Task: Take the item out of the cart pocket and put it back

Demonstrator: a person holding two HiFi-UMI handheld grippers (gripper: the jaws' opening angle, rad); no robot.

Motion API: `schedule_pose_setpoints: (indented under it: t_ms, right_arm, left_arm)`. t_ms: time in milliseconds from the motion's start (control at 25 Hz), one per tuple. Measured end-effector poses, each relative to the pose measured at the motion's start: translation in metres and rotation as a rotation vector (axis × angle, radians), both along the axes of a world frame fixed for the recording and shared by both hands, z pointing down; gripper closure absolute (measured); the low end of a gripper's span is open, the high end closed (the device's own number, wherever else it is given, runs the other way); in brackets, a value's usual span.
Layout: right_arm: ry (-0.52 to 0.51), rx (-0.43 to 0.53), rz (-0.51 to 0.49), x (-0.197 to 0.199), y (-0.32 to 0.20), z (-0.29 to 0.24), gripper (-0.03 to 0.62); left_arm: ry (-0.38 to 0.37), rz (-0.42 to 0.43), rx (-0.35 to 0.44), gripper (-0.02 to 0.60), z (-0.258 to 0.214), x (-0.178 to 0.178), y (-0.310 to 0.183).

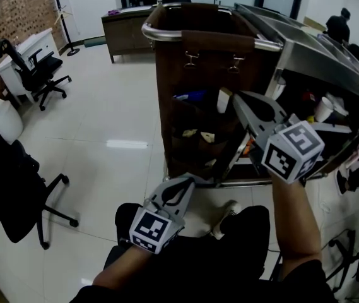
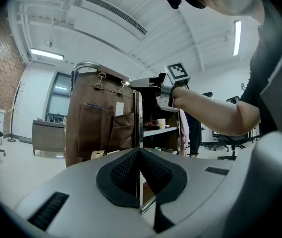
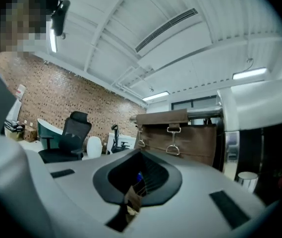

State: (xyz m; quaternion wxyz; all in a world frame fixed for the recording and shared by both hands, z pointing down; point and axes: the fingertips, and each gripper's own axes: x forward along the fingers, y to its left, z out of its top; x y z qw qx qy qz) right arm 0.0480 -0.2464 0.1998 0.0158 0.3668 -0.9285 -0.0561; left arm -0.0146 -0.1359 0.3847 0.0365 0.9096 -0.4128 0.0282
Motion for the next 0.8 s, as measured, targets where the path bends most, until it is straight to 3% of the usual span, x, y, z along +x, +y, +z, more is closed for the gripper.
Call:
schedule_pose_setpoints:
  t_ms: [440, 600, 800]
  right_arm:
    - [-0.080, -0.034, -0.057, 0.005, 0.093, 0.046, 0.583]
    - [-0.114, -0.133, -0.065, 0.006, 0.115, 0.092, 0.583]
    - [-0.048, -0.167, -0.013, 0.009, 0.120, 0.142, 0.583]
  left_arm:
    - [0.031, -0.002, -0.011, 0.581, 0.001, -0.002, -0.003]
    - [0.035, 0.002, -0.011, 0.581, -0.002, 0.002, -0.005]
    - [0.013, 0.010, 0.000, 0.581, 0.000, 0.005, -0.001]
